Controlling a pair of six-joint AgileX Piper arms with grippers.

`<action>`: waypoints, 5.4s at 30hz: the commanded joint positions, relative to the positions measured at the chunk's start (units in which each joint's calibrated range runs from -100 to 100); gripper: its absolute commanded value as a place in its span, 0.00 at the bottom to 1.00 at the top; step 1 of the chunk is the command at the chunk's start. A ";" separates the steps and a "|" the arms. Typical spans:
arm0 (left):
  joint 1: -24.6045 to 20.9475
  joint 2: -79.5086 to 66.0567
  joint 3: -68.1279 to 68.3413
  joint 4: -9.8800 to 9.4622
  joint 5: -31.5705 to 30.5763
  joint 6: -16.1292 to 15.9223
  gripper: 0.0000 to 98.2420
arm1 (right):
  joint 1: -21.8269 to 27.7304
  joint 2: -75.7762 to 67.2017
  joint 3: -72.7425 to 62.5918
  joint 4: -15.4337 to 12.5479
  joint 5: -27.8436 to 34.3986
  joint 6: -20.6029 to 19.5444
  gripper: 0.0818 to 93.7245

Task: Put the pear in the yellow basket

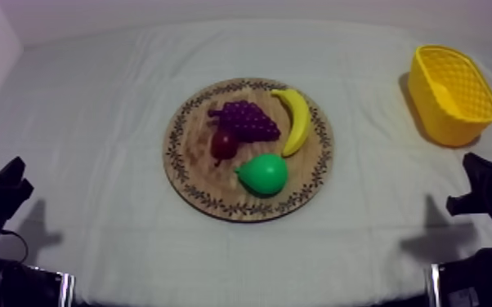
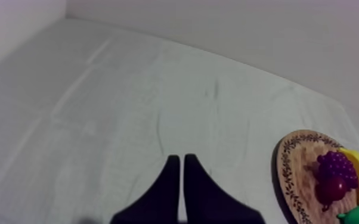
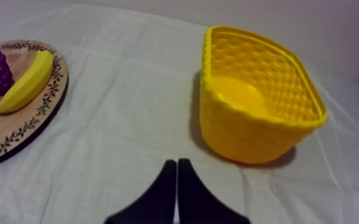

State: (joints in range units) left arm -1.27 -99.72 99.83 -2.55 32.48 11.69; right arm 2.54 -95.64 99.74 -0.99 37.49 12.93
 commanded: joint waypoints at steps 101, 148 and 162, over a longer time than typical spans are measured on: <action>0.00 -0.02 -0.05 -0.01 0.01 0.01 0.00 | -27.43 94.37 -74.89 -16.90 38.81 22.33 0.88; 0.00 -0.02 -0.05 -0.01 0.01 0.01 0.00 | -28.90 124.10 -82.20 -21.57 35.55 27.16 0.38; 0.00 -0.02 -0.05 -0.01 0.01 0.01 0.00 | -13.47 104.36 -85.32 -21.93 38.67 27.82 0.38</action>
State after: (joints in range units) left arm -1.27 -99.72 99.83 -2.55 32.48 11.71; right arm -15.69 13.32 14.95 -22.79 76.24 41.22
